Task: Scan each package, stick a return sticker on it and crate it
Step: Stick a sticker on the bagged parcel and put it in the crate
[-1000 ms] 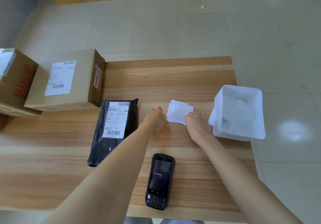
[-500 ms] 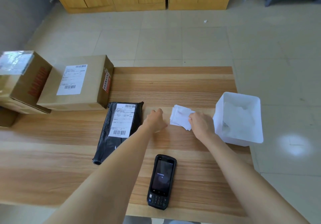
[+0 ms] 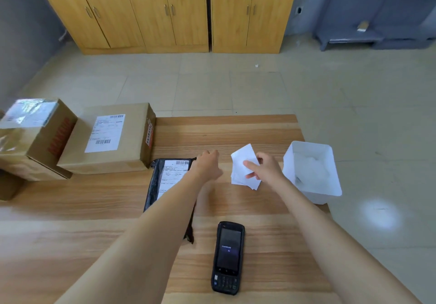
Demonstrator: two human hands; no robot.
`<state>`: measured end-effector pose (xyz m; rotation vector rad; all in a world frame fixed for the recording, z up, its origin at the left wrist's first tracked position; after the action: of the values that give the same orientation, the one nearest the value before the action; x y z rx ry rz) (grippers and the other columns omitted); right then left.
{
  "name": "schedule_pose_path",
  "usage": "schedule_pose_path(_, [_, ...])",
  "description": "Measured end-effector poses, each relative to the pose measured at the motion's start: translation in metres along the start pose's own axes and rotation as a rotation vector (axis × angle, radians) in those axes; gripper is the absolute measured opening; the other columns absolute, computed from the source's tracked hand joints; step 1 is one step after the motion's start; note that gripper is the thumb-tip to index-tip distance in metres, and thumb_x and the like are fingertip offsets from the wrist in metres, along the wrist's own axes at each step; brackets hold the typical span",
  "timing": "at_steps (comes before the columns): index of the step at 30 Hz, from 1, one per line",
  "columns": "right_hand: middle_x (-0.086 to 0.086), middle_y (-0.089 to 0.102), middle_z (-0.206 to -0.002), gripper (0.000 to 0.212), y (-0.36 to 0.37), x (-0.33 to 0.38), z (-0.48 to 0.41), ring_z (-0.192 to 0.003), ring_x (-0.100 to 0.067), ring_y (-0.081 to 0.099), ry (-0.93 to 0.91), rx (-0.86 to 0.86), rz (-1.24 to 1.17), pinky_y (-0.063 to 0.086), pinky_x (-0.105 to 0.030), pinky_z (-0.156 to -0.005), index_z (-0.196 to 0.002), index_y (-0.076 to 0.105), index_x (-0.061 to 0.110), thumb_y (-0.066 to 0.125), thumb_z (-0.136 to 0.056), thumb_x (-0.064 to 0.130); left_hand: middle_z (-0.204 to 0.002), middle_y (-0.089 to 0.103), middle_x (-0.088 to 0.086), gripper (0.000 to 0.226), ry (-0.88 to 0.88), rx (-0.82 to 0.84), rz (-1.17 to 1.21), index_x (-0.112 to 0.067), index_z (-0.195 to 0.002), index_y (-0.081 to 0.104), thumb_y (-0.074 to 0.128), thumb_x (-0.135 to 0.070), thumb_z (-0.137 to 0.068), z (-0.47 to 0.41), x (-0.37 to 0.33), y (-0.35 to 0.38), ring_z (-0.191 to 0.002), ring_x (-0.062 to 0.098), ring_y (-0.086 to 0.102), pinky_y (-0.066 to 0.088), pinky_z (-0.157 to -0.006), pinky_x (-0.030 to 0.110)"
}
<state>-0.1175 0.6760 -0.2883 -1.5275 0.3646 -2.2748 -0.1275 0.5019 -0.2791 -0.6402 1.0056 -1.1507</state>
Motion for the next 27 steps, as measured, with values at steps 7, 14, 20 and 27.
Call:
schedule_pose_path(7, [-0.002, 0.062, -0.073, 0.013, 0.015, 0.054, 0.026, -0.068, -0.014, 0.058, 0.014, -0.033, -0.171, 0.042, -0.022, -0.063, -0.077, 0.061, 0.008, 0.074, -0.078, 0.01, -0.132, 0.042, 0.014, 0.049, 0.123, -0.128, -0.019, -0.01, -0.136, 0.038, 0.051, -0.016, -0.088, 0.03, 0.011, -0.059, -0.121, 0.034, 0.041, 0.038, -0.098, 0.039])
schedule_pose_path(14, [-0.003, 0.062, -0.075, 0.017, 0.037, 0.091, 0.041, -0.072, -0.018, 0.059, 0.013, -0.093, -0.168, 0.052, -0.035, -0.076, -0.073, 0.061, 0.009, 0.078, -0.075, 0.012, -0.13, 0.044, 0.012, 0.05, 0.233, -0.319, -0.212, -0.011, -0.137, 0.034, 0.048, -0.012, -0.088, 0.056, 0.027, -0.099, -0.119, 0.03, 0.043, 0.037, -0.093, 0.037])
schedule_pose_path(20, [0.002, 0.057, -0.069, 0.015, 0.055, 0.111, 0.05, -0.068, -0.014, 0.054, -0.025, -0.085, -0.171, 0.043, -0.026, -0.066, -0.08, 0.064, 0.008, 0.078, -0.076, 0.013, -0.128, 0.044, 0.011, 0.05, 0.339, -0.428, -0.455, -0.012, -0.135, 0.033, 0.052, -0.016, -0.089, 0.074, 0.034, -0.106, -0.116, 0.029, 0.046, 0.039, -0.094, 0.037])
schedule_pose_path(27, [0.005, 0.048, -0.06, 0.026, 0.061, 0.121, 0.059, -0.057, -0.01, 0.042, -0.062, -0.069, -0.097, 0.032, -0.021, -0.054, -0.063, 0.056, 0.014, 0.077, -0.079, 0.016, -0.136, 0.042, 0.007, 0.052, 0.491, -0.461, -0.471, -0.017, -0.139, 0.034, 0.055, -0.03, -0.093, 0.082, 0.043, -0.108, -0.123, 0.026, 0.043, 0.035, -0.1, 0.035])
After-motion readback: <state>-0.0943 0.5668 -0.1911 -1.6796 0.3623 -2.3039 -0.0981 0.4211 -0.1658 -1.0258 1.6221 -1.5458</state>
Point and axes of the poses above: each hand's wrist, its own z-axis away from the middle knuckle, its own y-axis out of the palm, x = y × z, the point moved 4 cm from there along -z, towards the middle knuckle
